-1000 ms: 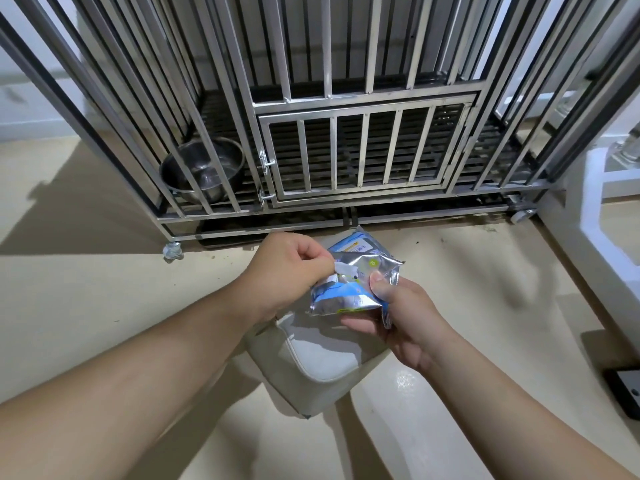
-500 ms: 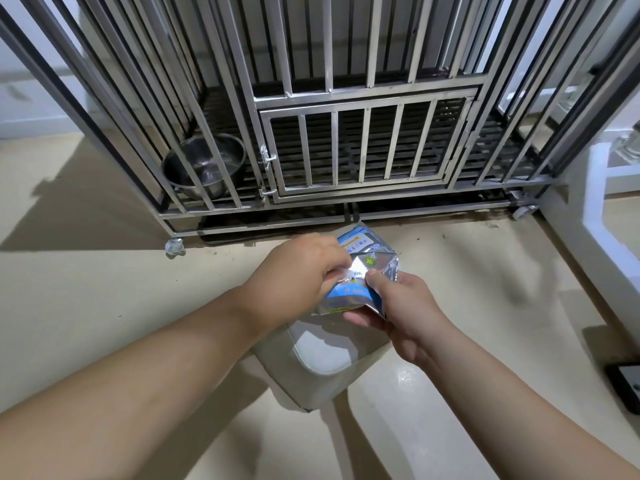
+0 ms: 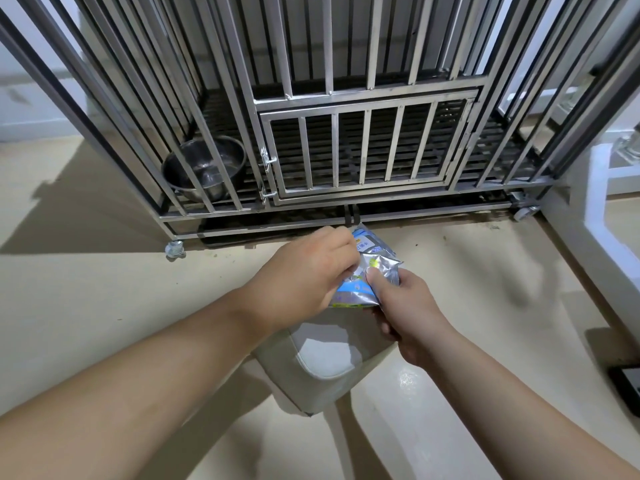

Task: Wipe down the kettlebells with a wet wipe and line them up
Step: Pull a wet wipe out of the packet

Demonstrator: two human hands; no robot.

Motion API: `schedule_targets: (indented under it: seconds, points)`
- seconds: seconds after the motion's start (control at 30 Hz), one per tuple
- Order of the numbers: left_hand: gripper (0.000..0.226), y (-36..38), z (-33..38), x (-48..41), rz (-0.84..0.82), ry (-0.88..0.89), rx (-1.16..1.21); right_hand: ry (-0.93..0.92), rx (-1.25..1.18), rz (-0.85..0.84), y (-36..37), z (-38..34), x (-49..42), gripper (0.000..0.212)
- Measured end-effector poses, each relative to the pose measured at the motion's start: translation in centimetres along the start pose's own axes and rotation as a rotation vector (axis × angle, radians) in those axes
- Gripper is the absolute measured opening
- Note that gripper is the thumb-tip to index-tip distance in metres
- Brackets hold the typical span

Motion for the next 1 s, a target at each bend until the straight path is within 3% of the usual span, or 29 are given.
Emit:
schedule_targets:
  seconds: [0.17,0.23,0.37,0.6,0.67,0.8,0.9,1.0]
  points:
    - [0.011,0.3,1.0,-0.8,-0.055,0.084,-0.045,-0.057,0.116,0.02,0.2,0.5,-0.6,0.028]
    - [0.003,0.2,1.2,-0.6,-0.023,-0.032,0.075,-0.057,0.149,0.021,0.2,0.8,-0.9,0.031]
    - [0.012,0.3,0.4,-0.2,0.079,-0.472,0.361,-0.06,0.162,0.025,0.2,1.2,-1.2,0.032]
    - [0.004,0.3,0.2,0.0,0.244,-0.688,0.522,-0.178,0.213,0.092,0.5,1.3,-1.3,0.026]
    - [0.003,0.2,0.5,0.0,0.266,-0.666,0.481,-0.23,0.257,0.113,0.9,1.3,-1.4,0.024]
    - [0.008,-0.2,1.8,-0.1,0.158,-0.439,0.3,-0.271,0.276,0.13,1.4,1.2,-1.2,0.024]
    - [0.004,-0.1,1.1,0.5,0.118,-0.471,0.161,-0.299,0.13,0.199,0.8,1.2,-1.2,0.017]
    - [0.004,0.3,1.1,1.3,0.08,-0.533,0.094,-0.49,0.207,0.152,0.2,0.8,-1.0,0.039]
Point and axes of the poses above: each hand's wrist, its own x-axis away from the middle knuckle, its own y-axis out of the palm, z = x × y, the point moved 1 cm from there along -x, towards the middle knuckle, and after that the axes turned 9 degrees about y, right-handed, at the moved point
